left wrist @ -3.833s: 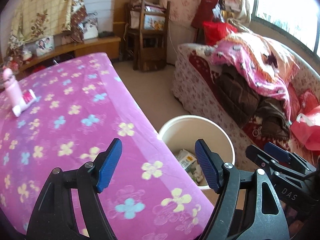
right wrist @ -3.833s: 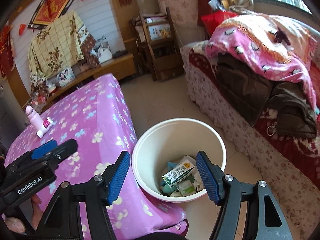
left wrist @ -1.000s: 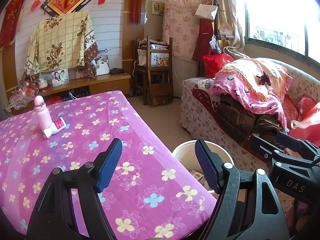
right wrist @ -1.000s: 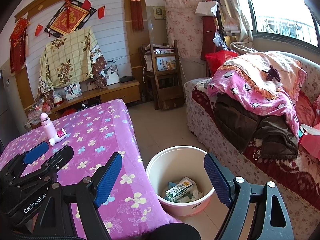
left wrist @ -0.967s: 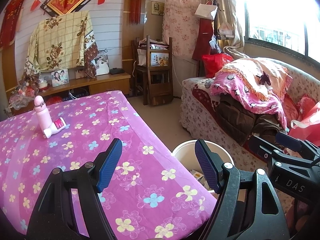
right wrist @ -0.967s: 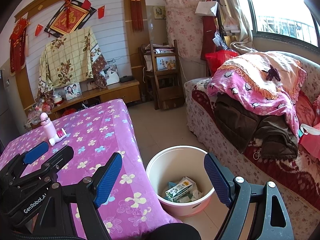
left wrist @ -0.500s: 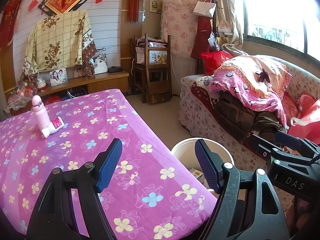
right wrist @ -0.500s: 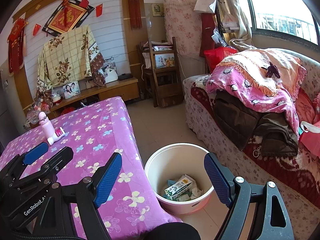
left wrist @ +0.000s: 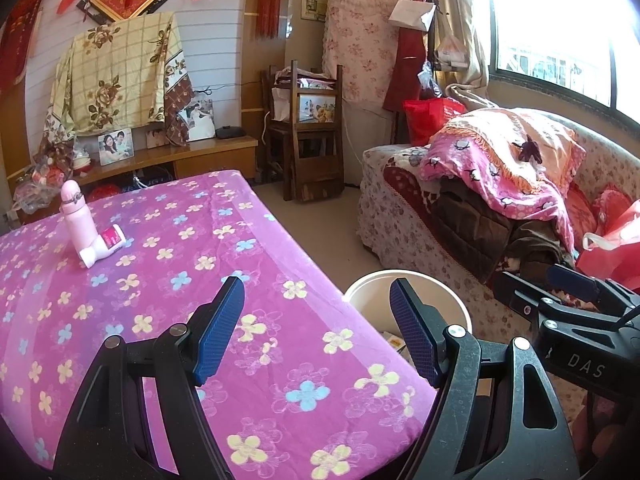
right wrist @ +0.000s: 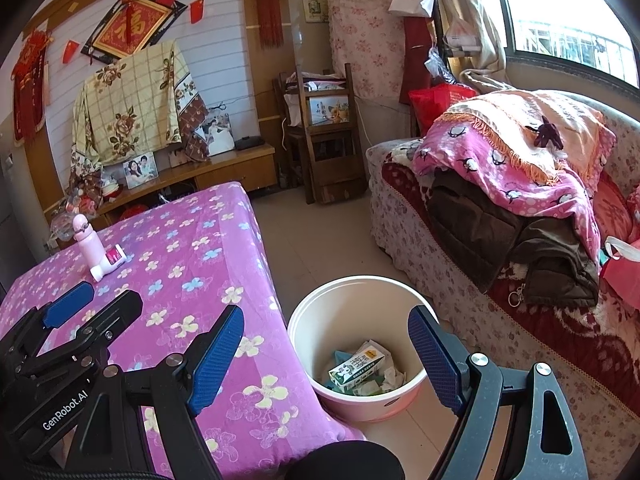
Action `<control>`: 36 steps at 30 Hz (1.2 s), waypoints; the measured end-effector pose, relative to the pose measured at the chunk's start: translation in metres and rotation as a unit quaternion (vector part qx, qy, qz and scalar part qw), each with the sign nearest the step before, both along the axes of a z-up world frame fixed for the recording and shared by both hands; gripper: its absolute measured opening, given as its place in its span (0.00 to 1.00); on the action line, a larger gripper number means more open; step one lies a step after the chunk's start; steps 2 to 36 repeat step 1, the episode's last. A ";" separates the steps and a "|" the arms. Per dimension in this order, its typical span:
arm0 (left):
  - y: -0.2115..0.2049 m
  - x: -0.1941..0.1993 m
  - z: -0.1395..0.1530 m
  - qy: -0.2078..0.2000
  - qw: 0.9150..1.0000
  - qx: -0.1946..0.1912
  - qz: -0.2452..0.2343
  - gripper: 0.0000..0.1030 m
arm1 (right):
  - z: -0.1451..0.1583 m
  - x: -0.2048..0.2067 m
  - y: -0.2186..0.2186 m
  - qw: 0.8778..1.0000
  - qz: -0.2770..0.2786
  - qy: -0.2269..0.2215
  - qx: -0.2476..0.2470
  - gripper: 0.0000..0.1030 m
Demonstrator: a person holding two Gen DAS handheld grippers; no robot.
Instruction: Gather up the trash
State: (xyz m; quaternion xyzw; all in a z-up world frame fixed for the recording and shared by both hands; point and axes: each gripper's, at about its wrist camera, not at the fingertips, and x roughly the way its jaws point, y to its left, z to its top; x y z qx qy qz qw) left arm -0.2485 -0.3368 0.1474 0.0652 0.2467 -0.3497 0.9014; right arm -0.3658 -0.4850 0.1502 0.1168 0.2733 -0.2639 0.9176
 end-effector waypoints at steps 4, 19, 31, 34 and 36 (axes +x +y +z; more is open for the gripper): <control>0.002 0.002 -0.002 0.002 1.000 0.000 0.002 0.72 | 0.000 0.002 0.000 1.000 0.001 0.001 0.000 0.80; 0.002 0.002 -0.002 0.002 1.000 0.000 0.002 0.72 | 0.000 0.002 0.000 1.000 0.001 0.001 0.000 0.80; 0.002 0.002 -0.002 0.002 1.000 0.000 0.002 0.72 | 0.000 0.002 0.000 1.000 0.001 0.001 0.000 0.80; 0.002 0.002 -0.002 0.002 1.000 0.000 0.002 0.72 | 0.000 0.002 0.000 1.000 0.001 0.001 0.000 0.80; 0.002 0.002 -0.002 0.002 1.000 0.000 0.002 0.72 | 0.000 0.002 0.000 1.000 0.001 0.001 0.000 0.80</control>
